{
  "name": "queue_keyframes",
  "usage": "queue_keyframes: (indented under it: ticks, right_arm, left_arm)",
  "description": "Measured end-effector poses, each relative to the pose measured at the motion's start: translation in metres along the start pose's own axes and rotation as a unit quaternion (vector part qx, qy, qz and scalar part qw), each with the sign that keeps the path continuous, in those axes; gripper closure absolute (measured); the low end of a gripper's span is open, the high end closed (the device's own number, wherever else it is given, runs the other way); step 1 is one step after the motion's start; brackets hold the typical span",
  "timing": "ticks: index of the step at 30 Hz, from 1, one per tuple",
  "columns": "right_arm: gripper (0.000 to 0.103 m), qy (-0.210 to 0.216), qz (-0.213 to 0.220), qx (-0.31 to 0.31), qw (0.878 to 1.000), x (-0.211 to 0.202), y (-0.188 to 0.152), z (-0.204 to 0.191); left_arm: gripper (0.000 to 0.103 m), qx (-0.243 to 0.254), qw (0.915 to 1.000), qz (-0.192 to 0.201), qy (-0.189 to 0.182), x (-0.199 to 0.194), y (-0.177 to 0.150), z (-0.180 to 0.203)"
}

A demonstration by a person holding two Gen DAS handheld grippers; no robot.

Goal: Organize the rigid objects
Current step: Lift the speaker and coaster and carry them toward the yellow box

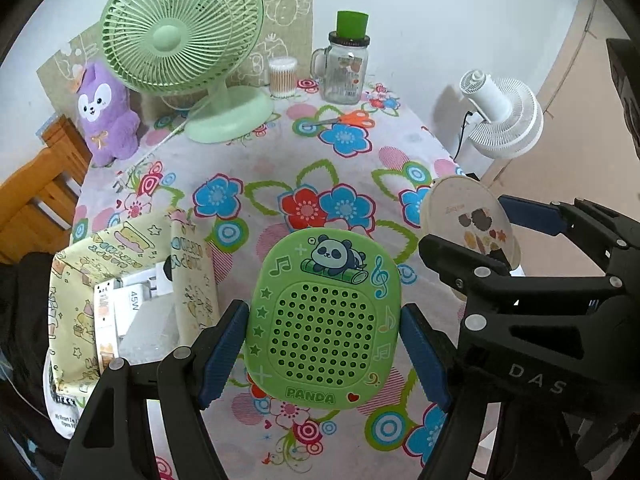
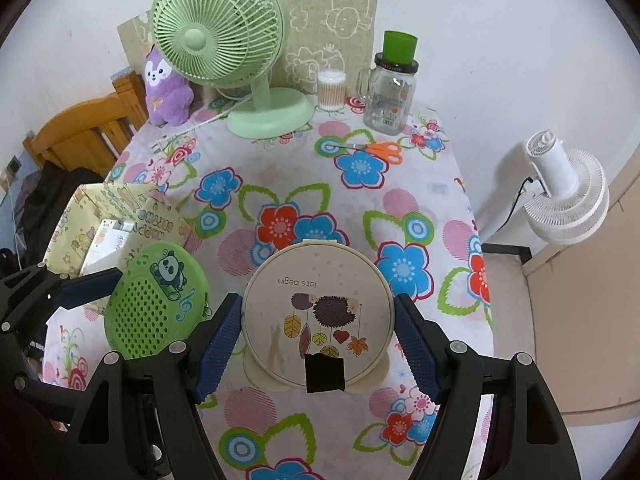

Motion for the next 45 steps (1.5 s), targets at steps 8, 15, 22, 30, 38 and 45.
queue_keyframes:
  ticks: [8,15,22,30,38,45]
  right_arm:
    - [0.026,-0.006,0.015,0.001,1.000,-0.015,0.013,-0.011]
    - [0.026,-0.002,0.023,0.006,1.000,-0.022,0.022,-0.025]
    - [0.026,-0.002,0.028,0.006,1.000,-0.025,0.030,-0.043]
    - [0.026,-0.003,0.027,0.008,1.000,-0.022,0.038,-0.063]
    - [0.026,-0.001,0.022,0.001,1.000,-0.013,0.048,-0.087]
    - [0.026,0.004,0.014,-0.008,1.000,-0.002,0.058,-0.110]
  left_arm:
    - [0.025,-0.001,0.9999,0.015,-0.003,-0.015,0.006,-0.012]
    - [0.025,0.002,0.9998,0.022,0.002,-0.024,0.009,-0.026]
    - [0.025,0.004,0.9996,0.028,0.007,-0.031,0.009,-0.043]
    - [0.025,0.011,0.9995,0.028,0.008,-0.033,0.009,-0.064]
    - [0.025,0.010,0.9995,0.026,0.011,-0.032,0.009,-0.090]
    - [0.025,0.005,0.9997,0.021,0.015,-0.028,0.009,-0.112]
Point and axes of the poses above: each gripper's, at about its wrist camera, not at the fingertips, and x roughly the way its jaws point, z to its right, y to its top, the point moved 5 cm from there along x, roughly the way its jaws point, and after that the axes turned 12 degrees about -x, right-handed, at the moved point
